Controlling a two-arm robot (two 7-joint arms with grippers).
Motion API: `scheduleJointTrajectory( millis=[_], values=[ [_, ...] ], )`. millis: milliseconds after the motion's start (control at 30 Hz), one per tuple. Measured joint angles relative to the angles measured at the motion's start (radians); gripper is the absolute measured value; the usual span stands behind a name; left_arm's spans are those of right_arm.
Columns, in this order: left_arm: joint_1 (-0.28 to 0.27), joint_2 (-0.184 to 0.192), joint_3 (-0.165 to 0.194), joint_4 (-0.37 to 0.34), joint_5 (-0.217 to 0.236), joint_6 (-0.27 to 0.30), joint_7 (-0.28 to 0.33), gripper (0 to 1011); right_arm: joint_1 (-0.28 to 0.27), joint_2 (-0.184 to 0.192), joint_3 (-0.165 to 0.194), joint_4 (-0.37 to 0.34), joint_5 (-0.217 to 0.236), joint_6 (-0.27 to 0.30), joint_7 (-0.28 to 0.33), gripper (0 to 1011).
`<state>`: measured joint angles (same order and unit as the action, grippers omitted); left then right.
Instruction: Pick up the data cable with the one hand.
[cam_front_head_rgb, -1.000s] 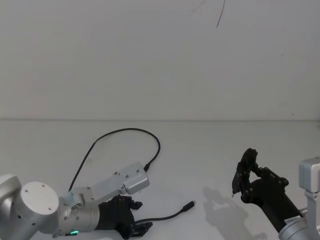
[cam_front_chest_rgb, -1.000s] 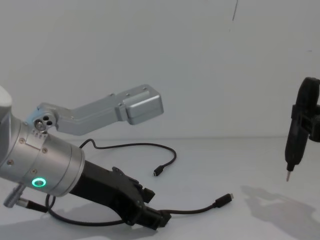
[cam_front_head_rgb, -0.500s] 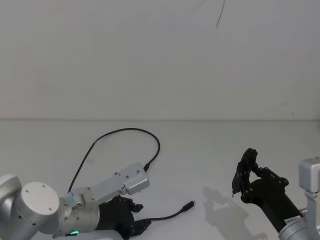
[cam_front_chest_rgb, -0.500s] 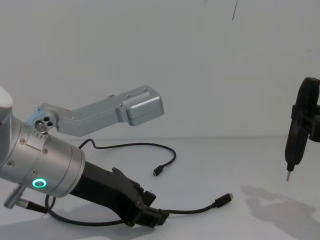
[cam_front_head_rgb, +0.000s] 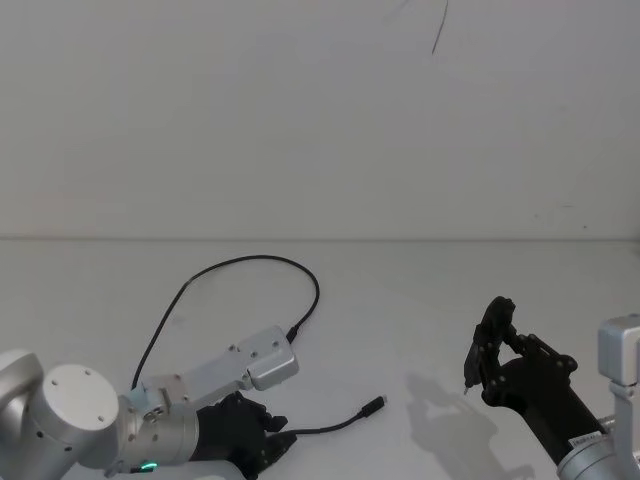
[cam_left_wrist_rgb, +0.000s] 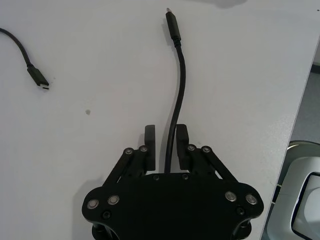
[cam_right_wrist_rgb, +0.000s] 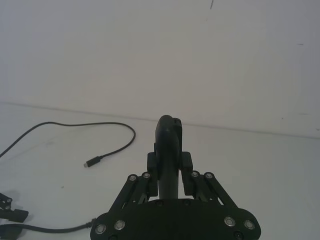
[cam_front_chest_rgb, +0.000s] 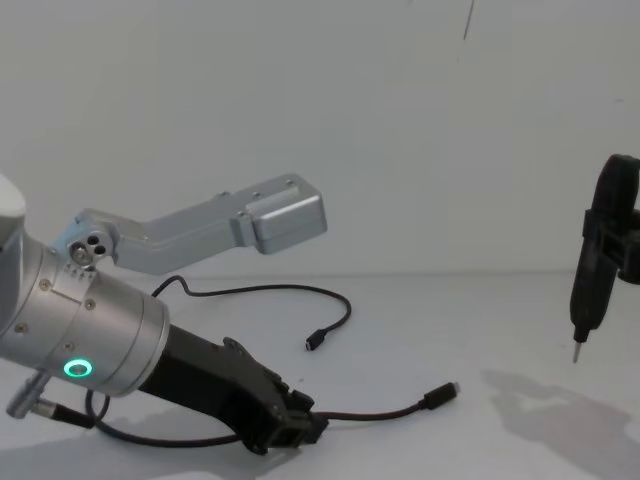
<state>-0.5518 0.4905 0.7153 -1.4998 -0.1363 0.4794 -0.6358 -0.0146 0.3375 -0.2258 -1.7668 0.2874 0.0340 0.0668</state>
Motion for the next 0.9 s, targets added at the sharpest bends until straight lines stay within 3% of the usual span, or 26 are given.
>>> scheduleJointTrajectory(
  millis=[267,900],
  values=[
    [0.0,0.0,0.0,0.001,0.002,0.001,0.0,53,0.0,0.0,0.0,0.0,0.0,0.0,0.0,269],
    [-0.004,0.003,0.003,-0.001,0.008,-0.013,-0.013,51,-0.001,0.0,0.002,-0.001,0.001,-0.004,0.004,269]
  ],
)
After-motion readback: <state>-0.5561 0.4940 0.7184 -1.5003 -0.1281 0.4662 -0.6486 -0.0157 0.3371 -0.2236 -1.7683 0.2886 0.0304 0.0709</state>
